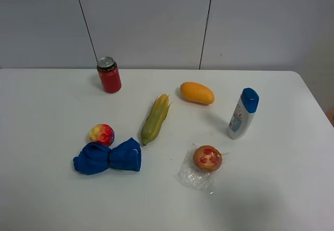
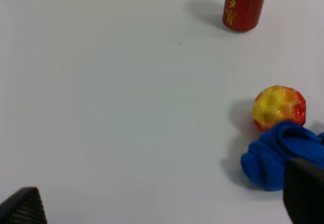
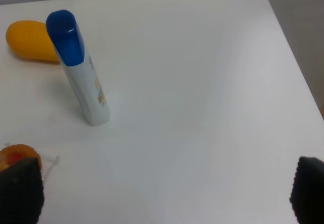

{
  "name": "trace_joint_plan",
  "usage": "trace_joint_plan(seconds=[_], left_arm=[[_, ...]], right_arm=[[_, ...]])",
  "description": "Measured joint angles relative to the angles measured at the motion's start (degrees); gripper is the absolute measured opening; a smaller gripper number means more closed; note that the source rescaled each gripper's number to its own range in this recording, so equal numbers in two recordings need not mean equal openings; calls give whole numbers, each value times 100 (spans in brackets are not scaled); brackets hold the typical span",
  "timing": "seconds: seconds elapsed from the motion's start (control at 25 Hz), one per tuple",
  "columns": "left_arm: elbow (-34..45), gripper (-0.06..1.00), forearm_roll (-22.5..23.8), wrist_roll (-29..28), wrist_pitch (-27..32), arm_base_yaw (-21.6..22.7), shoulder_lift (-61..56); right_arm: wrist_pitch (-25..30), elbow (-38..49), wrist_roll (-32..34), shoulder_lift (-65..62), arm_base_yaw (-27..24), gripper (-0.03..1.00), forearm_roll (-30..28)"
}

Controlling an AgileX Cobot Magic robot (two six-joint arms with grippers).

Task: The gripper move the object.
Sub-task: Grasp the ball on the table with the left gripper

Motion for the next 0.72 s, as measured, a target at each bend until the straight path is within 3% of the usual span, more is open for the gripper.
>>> trace_joint_plan(seconds=[0.04,0.72], left_arm=[[0,83,0,0,0,0,0],[0,83,0,-5,0,0,0]], right_arm=[[0,0,0,0,0,100,0],[0,0,0,0,0,100,0]])
